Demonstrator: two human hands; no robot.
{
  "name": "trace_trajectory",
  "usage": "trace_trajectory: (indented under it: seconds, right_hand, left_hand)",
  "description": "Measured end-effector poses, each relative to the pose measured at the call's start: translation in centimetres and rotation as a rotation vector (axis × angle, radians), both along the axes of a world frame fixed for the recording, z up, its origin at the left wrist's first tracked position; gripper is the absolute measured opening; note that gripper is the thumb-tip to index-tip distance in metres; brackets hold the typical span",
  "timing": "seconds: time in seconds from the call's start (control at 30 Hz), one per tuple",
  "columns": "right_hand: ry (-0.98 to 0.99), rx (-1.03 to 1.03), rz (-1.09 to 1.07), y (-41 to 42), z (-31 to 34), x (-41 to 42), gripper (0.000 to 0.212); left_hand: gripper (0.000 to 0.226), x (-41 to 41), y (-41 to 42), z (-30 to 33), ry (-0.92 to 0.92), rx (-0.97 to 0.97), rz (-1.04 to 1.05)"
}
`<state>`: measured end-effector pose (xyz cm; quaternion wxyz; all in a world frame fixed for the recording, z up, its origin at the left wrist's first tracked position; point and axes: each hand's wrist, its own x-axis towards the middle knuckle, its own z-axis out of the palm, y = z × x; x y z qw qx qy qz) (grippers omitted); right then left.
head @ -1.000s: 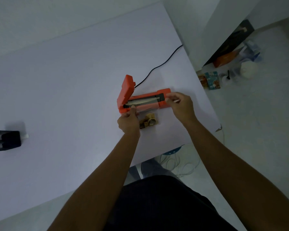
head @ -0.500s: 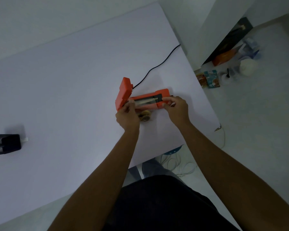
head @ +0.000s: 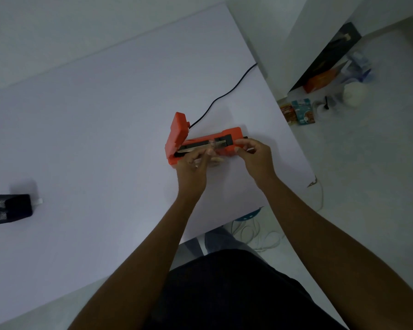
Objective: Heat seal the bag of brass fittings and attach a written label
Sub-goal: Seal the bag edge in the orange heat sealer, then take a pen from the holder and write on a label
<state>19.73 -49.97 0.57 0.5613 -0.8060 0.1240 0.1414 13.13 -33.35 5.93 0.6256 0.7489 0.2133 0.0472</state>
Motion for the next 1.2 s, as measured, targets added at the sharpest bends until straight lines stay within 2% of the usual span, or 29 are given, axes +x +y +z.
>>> trace_trajectory:
  seconds: [0.13, 0.23, 0.47, 0.53, 0.67, 0.87, 1.2]
  right_hand:
    - [0.110, 0.140, -0.050, -0.7, 0.1, -1.3, 0.026]
    - [0.142, 0.255, 0.016, -0.9, 0.4, -2.8, 0.016]
    - [0.282, 0.424, 0.377, 2.3, 1.4, -5.7, 0.051]
    - [0.327, 0.425, 0.475, 4.4, 1.5, -6.3, 0.050]
    - [0.339, 0.388, 0.555, 9.7, 1.8, -7.3, 0.028]
    - [0.337, 0.237, 0.666, 18.1, 1.8, -8.7, 0.014]
    - [0.359, 0.130, 0.458, 30.3, 0.9, -9.3, 0.014]
  left_hand:
    - [0.018, -1.1, 1.3, 0.4, -0.026, 0.087, -0.062]
    - [0.018, -1.9, 2.5, 0.9, -0.004, 0.073, -0.075]
    - [0.021, -5.5, 6.8, 1.4, 0.119, -0.018, -0.006]
    - [0.021, -6.6, 8.7, 1.4, 0.137, -0.033, 0.046]
    - [0.019, -9.2, 13.3, 1.2, 0.168, -0.042, 0.148]
    - [0.020, -12.2, 21.2, -0.2, 0.224, -0.070, 0.235]
    - [0.018, -11.8, 32.3, -4.0, 0.266, -0.142, 0.265]
